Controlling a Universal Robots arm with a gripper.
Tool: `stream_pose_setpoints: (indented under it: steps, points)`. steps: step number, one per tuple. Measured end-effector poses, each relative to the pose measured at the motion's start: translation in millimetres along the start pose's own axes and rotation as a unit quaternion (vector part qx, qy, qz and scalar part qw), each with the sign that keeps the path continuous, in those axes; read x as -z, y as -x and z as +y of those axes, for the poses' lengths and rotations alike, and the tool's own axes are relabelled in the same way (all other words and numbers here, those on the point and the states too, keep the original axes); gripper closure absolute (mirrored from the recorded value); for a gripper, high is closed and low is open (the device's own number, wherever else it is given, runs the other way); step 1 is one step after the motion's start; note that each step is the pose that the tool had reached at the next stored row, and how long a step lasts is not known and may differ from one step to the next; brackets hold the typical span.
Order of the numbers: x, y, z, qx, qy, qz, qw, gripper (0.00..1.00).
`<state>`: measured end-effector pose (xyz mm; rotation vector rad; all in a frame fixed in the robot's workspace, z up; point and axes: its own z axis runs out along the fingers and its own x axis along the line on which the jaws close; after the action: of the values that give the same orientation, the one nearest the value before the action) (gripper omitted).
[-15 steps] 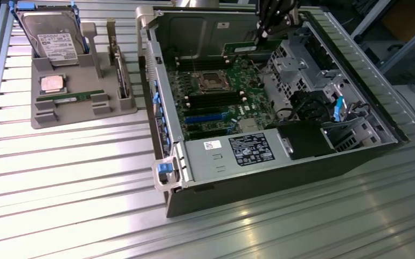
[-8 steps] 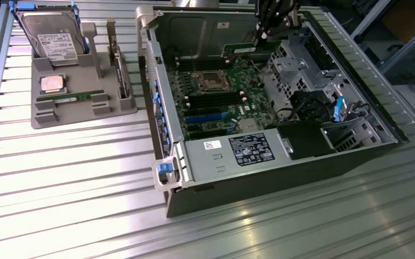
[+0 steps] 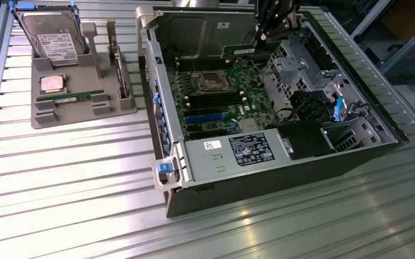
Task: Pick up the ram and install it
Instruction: 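Insert the ram into the slot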
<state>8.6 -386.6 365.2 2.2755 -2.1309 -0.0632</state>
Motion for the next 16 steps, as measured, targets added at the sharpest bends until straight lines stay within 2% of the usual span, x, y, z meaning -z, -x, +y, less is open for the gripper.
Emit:
stream_pose_setpoints:
  steps: [16]
  points:
    - [-8.3,-0.1,-0.4,0.0,0.0,0.0,1.0,0.88]
